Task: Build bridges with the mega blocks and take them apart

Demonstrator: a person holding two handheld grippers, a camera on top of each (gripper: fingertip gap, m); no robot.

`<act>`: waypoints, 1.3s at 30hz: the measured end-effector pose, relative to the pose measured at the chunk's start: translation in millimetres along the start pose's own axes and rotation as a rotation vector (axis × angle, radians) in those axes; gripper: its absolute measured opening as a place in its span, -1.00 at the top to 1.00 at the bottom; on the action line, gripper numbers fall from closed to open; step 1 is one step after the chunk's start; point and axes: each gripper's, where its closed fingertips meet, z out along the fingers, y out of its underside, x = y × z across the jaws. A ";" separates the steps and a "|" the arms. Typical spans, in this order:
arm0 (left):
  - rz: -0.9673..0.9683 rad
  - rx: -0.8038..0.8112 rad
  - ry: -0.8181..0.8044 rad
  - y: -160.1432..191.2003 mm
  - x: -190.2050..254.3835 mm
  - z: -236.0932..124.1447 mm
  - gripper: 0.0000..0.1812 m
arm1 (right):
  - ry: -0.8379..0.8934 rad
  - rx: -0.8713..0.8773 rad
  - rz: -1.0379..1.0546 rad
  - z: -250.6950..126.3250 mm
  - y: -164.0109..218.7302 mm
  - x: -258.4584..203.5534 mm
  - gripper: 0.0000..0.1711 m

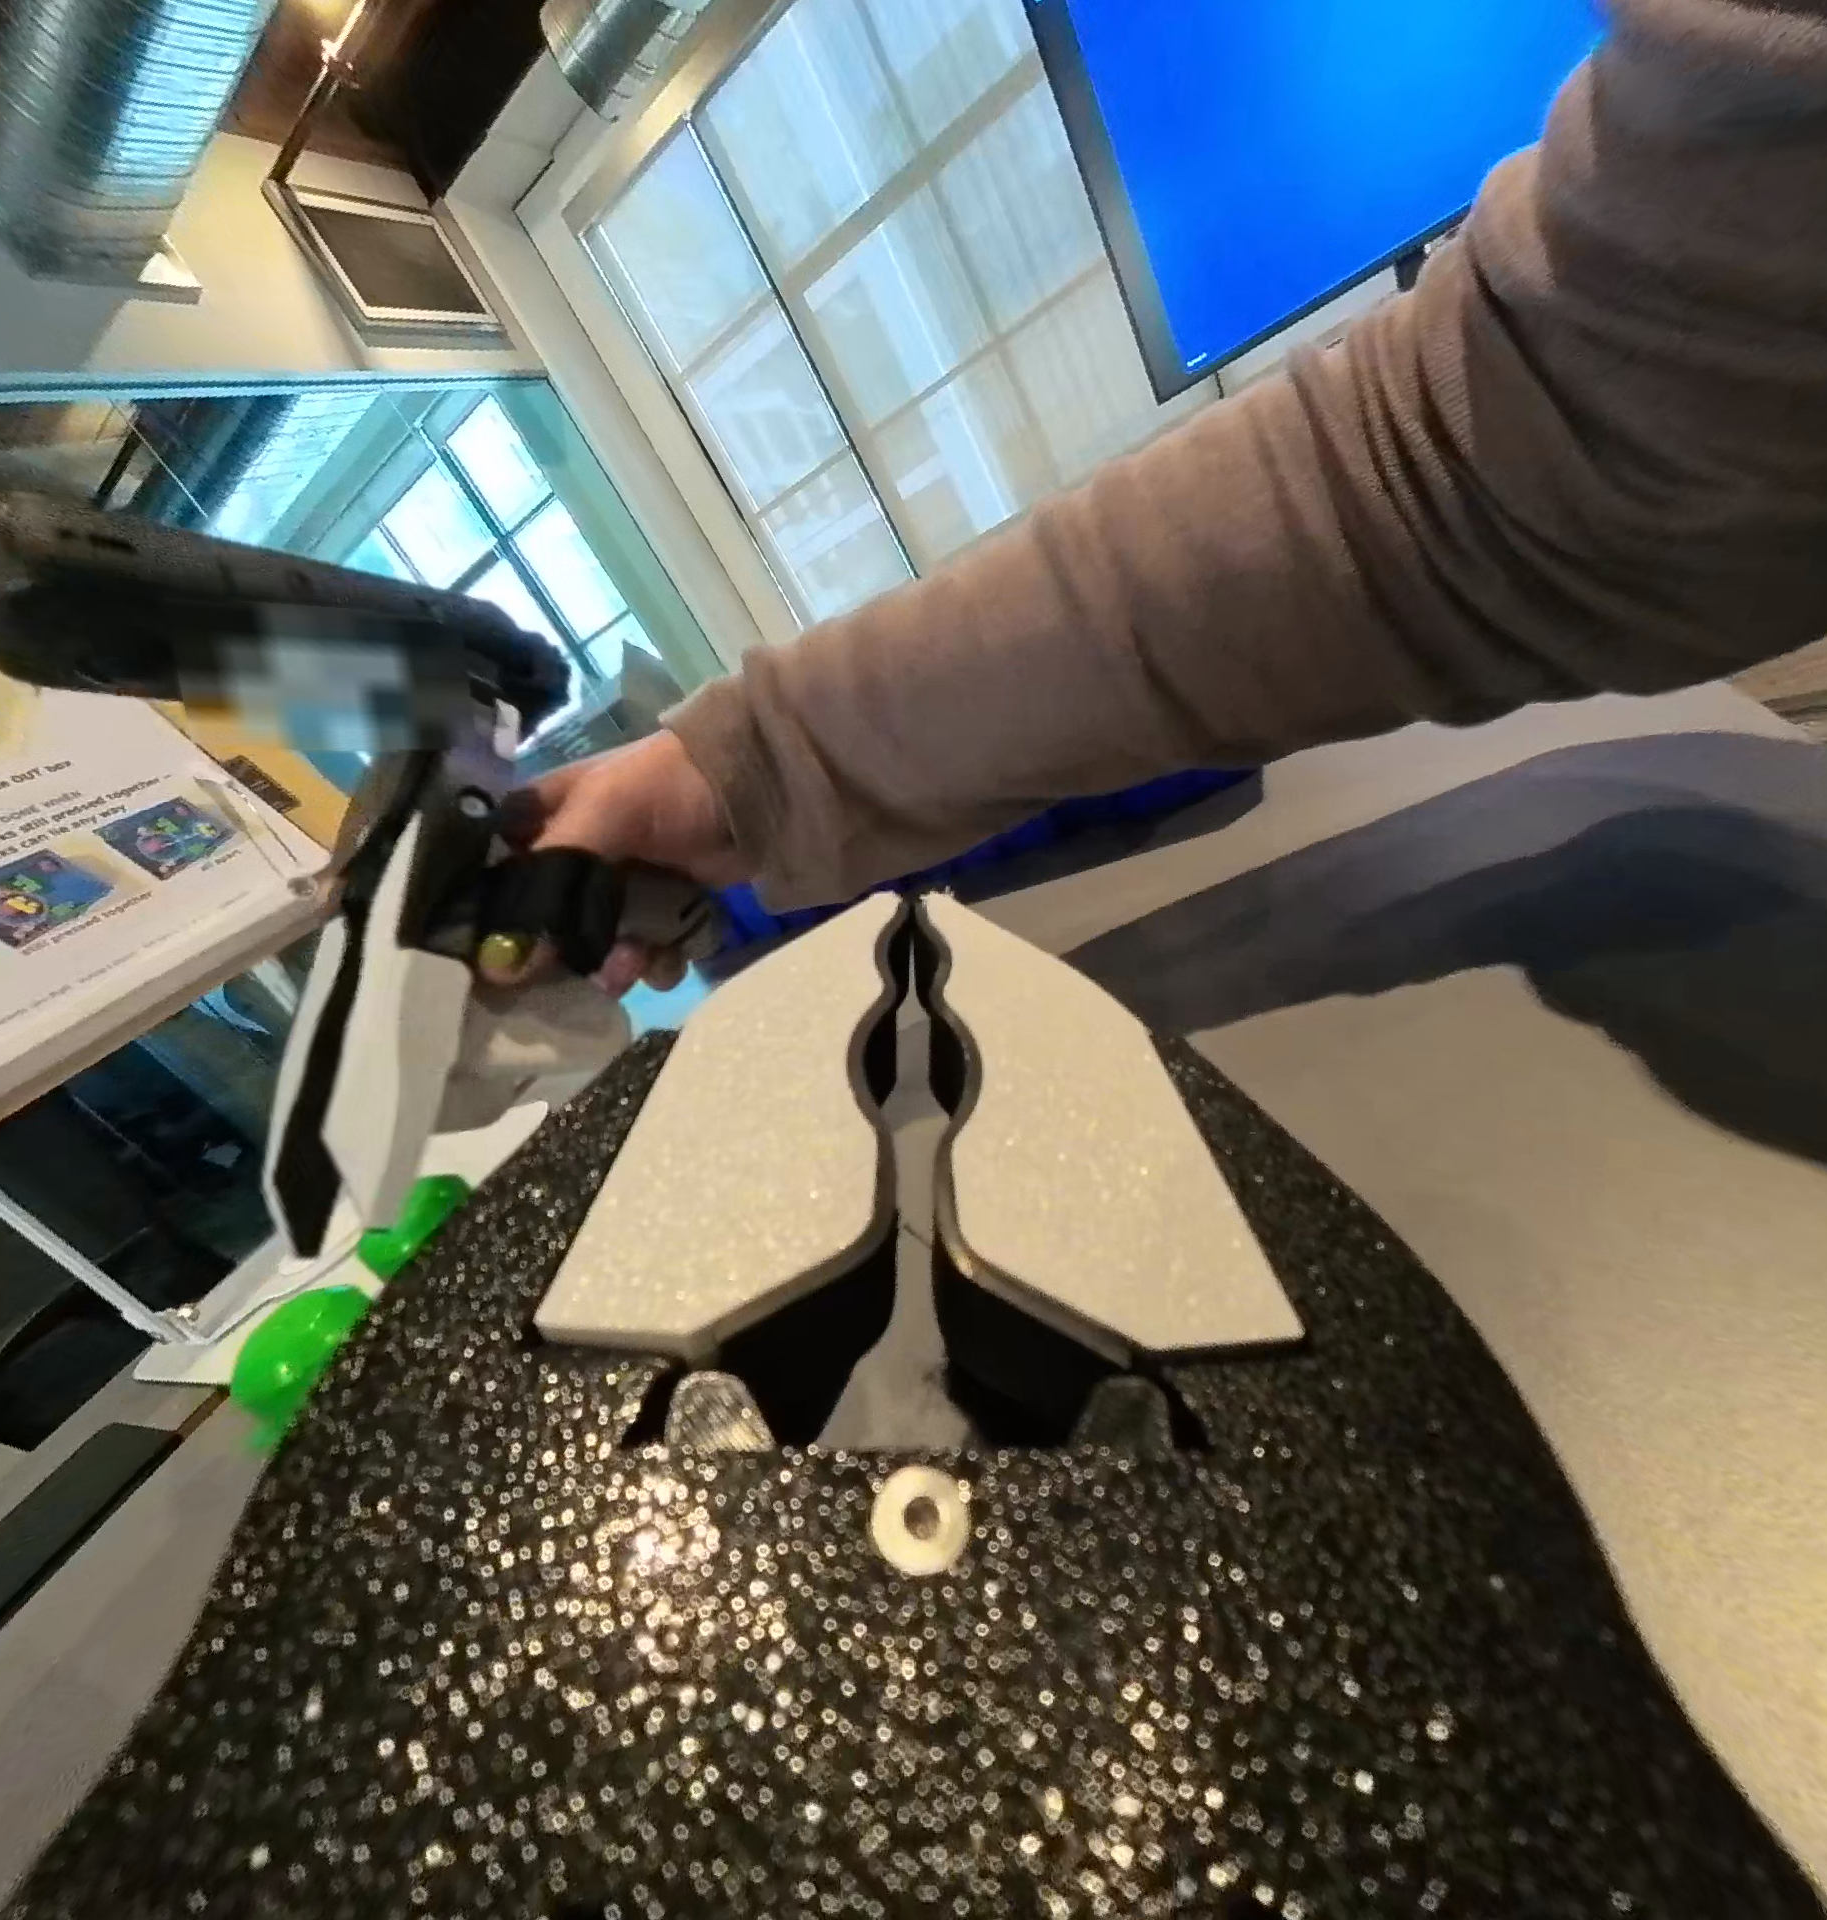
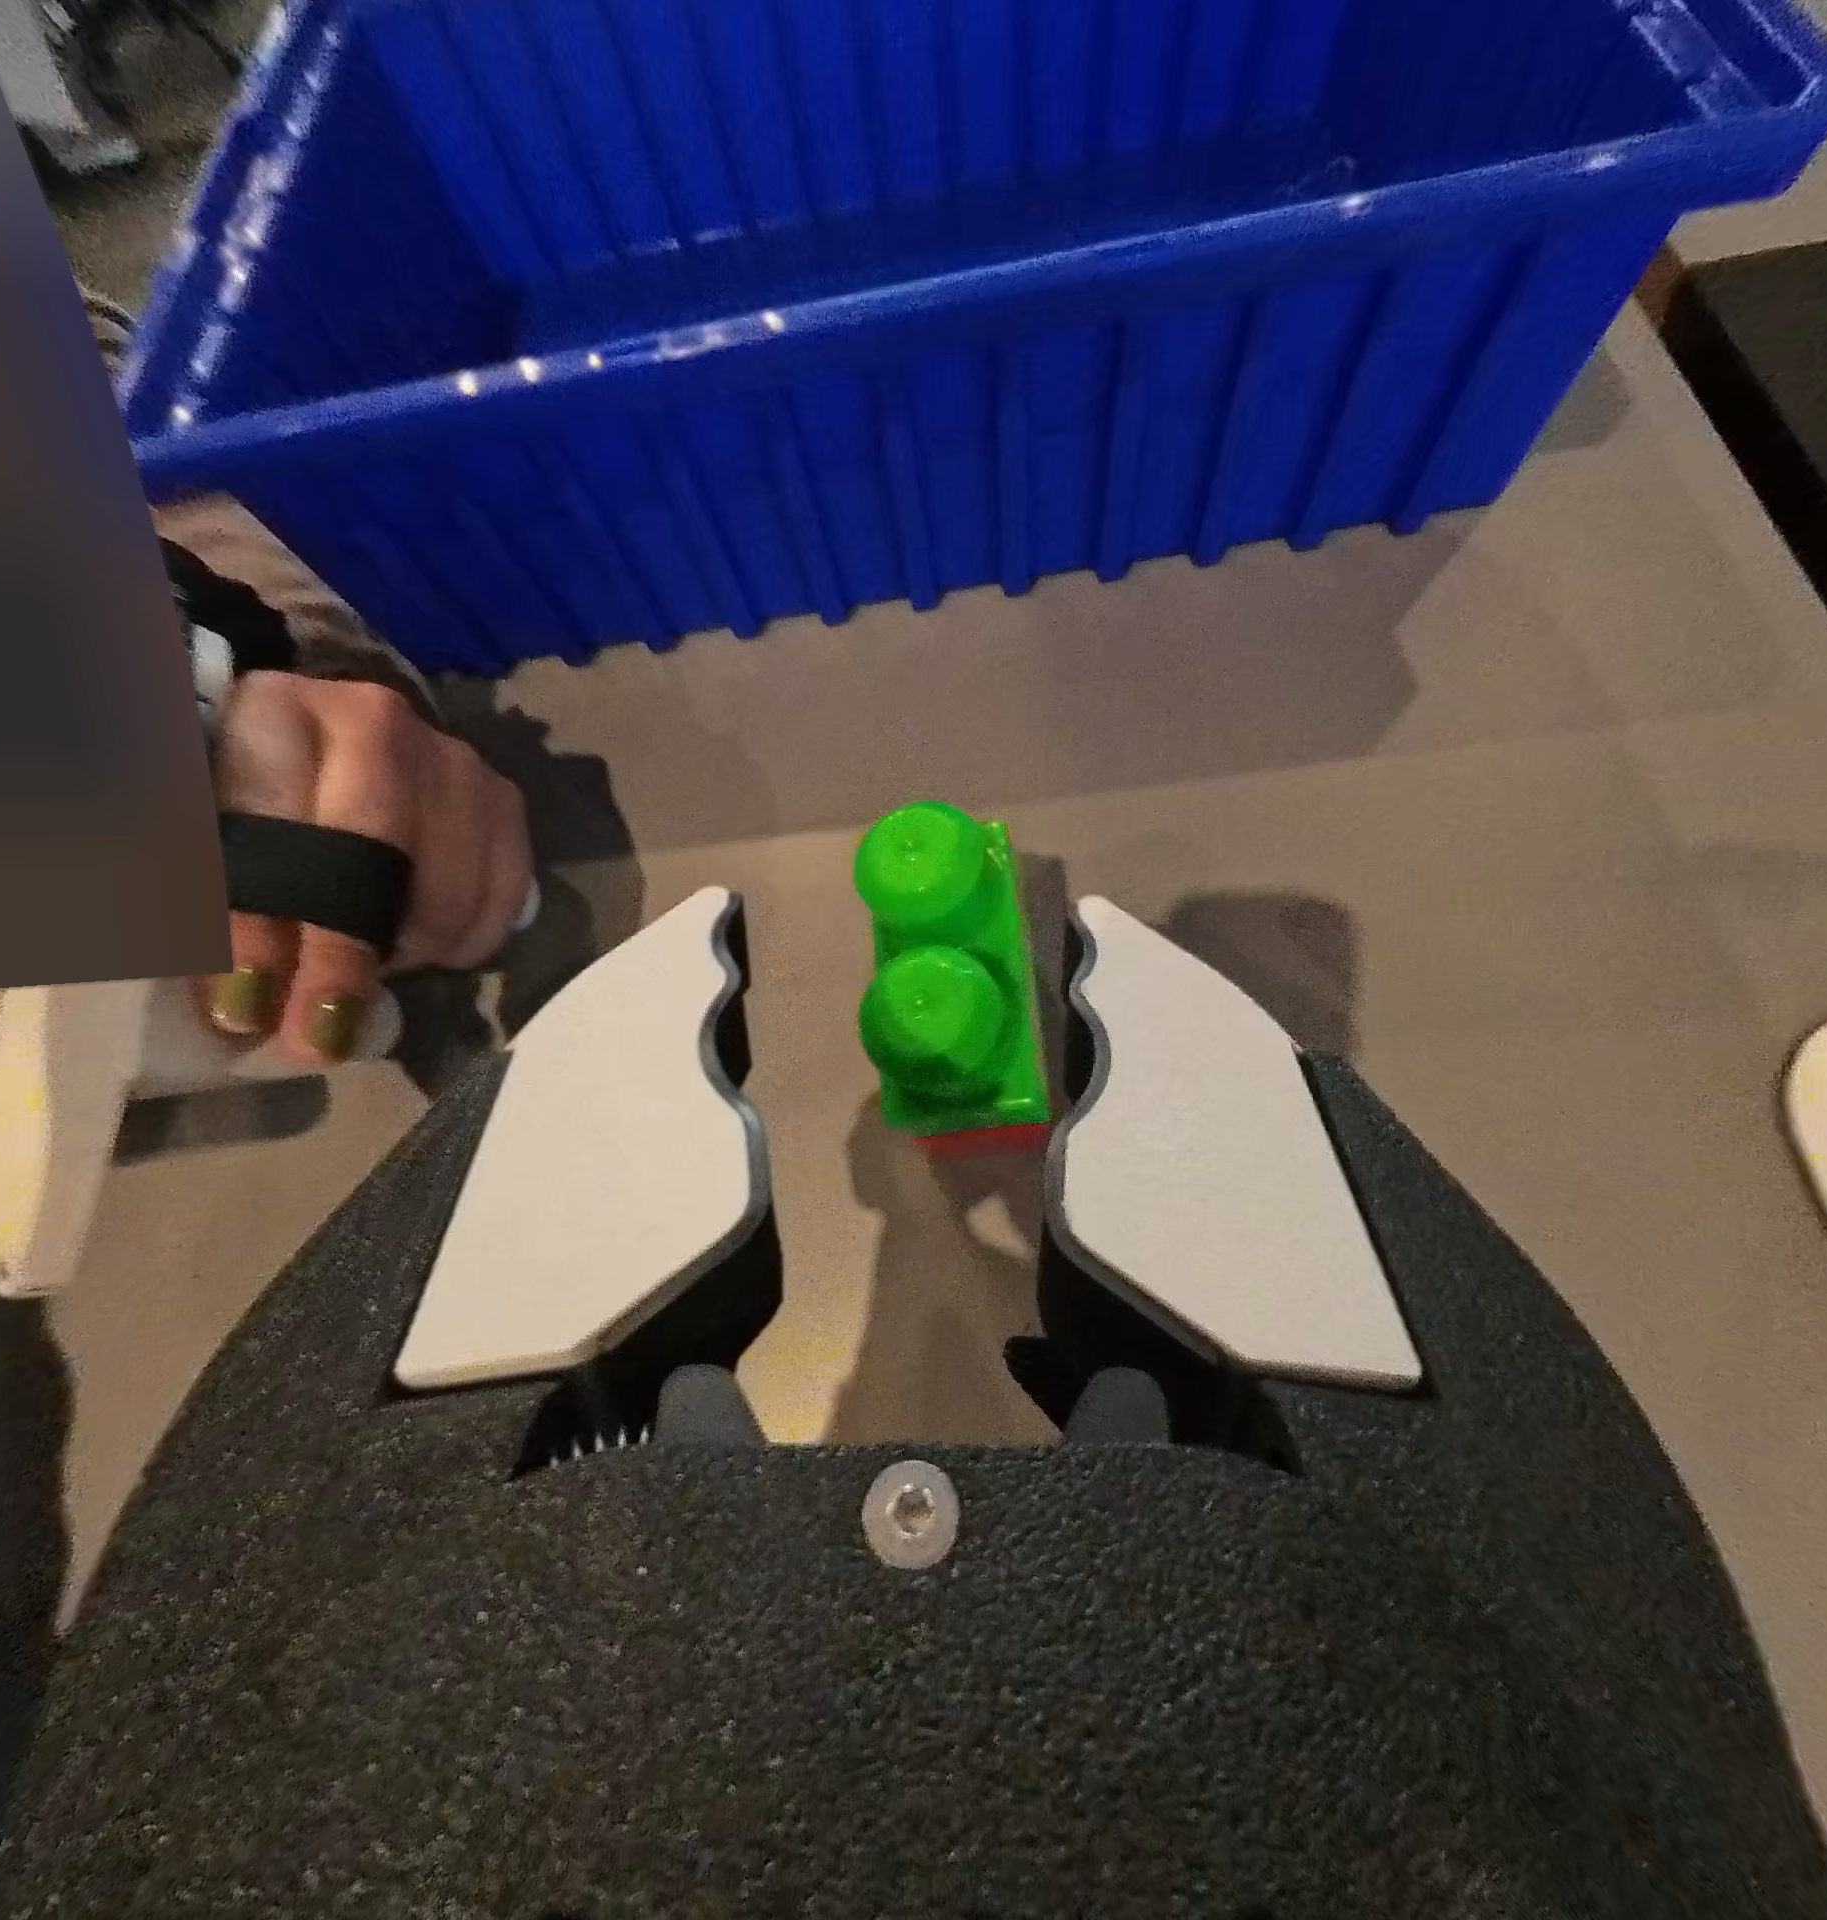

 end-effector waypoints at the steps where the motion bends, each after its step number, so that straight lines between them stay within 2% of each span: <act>1: -0.001 0.001 0.000 -0.2 -0.1 0.0 1.00 | 0.026 -0.043 -0.033 2.1 2.6 3.3 0.35; 5: 0.006 -0.001 0.003 0.0 1.0 0.1 1.00 | 0.031 -0.196 -0.087 15.9 12.1 1.8 0.30; 10: 0.000 0.001 0.001 -0.2 0.3 0.1 1.00 | 0.105 -0.306 -0.205 21.1 16.1 8.3 0.66; 16: -0.004 0.004 -0.003 -0.6 -0.8 -0.1 1.00 | 0.075 -0.372 -0.137 21.5 17.3 9.5 0.66; 22: -0.012 0.005 -0.007 -0.6 -2.1 -0.1 1.00 | 0.026 -0.329 -0.058 23.3 19.2 10.3 0.66; 26: -0.020 0.006 -0.010 -0.7 -3.2 -0.2 1.00 | 0.000 -0.166 -0.005 24.5 19.9 11.3 0.66; 29: -0.021 0.005 -0.010 -0.6 -3.3 -0.1 1.00 | 0.017 -0.115 -0.024 24.8 19.5 11.5 0.66; 34: -0.018 0.002 -0.010 -0.1 -3.3 0.4 1.00 | 0.028 -0.087 -0.033 25.1 18.5 12.0 0.66; 37: -0.017 0.003 -0.009 -0.1 -3.2 0.4 1.00 | 0.034 -0.147 -0.067 24.0 17.0 12.7 0.66; 38: -0.017 0.004 -0.009 -0.2 -3.3 0.3 1.00 | 0.076 -0.159 -0.083 22.9 14.4 16.9 0.47; 39: -0.017 0.004 -0.009 -0.3 -3.3 0.2 1.00 | 0.083 -0.167 -0.090 21.9 11.1 16.2 0.36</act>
